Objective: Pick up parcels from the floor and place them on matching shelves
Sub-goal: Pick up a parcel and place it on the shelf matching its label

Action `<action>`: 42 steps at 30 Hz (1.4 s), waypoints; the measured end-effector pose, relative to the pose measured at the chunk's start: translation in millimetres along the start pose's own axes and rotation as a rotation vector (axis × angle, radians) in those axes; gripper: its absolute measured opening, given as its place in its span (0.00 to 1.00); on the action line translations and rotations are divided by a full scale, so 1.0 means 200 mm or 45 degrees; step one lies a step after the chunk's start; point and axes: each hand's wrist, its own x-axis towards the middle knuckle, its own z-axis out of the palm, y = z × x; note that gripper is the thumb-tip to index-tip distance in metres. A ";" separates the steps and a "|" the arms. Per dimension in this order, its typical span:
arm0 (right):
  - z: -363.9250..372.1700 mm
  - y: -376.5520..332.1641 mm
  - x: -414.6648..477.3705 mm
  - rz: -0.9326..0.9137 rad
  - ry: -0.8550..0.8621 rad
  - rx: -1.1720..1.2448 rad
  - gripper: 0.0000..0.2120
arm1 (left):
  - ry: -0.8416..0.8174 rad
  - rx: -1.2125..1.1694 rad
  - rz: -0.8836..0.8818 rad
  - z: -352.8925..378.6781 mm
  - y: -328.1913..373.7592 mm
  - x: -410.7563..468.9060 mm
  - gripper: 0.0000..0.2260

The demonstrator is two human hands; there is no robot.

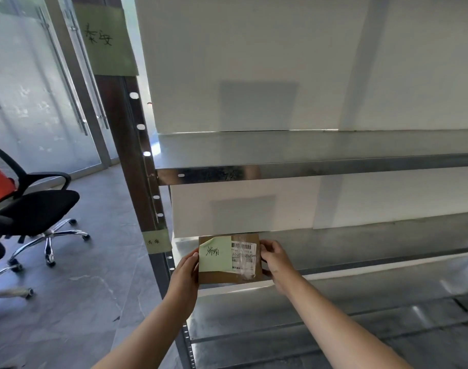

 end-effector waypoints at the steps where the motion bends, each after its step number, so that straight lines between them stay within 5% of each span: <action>1: -0.01 -0.01 0.03 -0.003 -0.008 -0.001 0.04 | 0.013 0.007 -0.007 0.01 -0.01 0.02 0.15; 31: -0.06 0.34 0.63 0.256 -0.251 0.023 0.17 | 0.347 0.066 -0.198 0.04 -0.27 0.34 0.22; 42: -0.03 0.38 0.72 0.190 -0.222 -0.045 0.16 | 0.483 0.117 -0.166 0.13 -0.17 0.42 0.17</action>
